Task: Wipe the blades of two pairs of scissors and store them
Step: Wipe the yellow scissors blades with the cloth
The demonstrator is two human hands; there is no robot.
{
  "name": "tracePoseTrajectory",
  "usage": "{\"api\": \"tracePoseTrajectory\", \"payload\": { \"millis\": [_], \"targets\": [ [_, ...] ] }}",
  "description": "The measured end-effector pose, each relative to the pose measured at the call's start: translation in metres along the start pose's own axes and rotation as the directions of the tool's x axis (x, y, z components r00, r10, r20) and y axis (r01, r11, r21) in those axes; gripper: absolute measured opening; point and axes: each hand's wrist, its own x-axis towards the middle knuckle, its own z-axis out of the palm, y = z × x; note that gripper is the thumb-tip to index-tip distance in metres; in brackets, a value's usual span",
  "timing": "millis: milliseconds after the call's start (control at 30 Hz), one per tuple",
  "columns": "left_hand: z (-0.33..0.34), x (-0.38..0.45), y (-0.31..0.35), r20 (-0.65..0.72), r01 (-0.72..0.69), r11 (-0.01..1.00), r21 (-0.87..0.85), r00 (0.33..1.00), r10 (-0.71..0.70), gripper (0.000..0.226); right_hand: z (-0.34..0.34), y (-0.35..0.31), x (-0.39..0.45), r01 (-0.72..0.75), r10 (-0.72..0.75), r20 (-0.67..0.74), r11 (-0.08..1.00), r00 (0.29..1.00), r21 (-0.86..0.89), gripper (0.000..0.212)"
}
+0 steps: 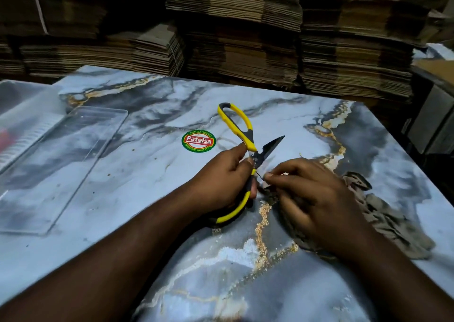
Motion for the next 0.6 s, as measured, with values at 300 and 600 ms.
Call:
{"api": "tracePoseTrajectory", "payload": {
  "millis": [300, 600],
  "targets": [
    [-0.001, 0.001, -0.004, -0.015, 0.000, 0.999, -0.035, 1.000, -0.001, 0.021, -0.009, 0.006, -0.007, -0.071, 0.077, -0.232, 0.997, 0.970, 0.035, 0.015],
    [-0.003, -0.001, -0.003, -0.133, 0.030, 0.960, -0.277, 0.989, -0.069, 0.022, -0.004, 0.010, -0.007, -0.031, 0.042, -0.181, 0.998, 0.983, 0.061, 0.020]
  ]
}}
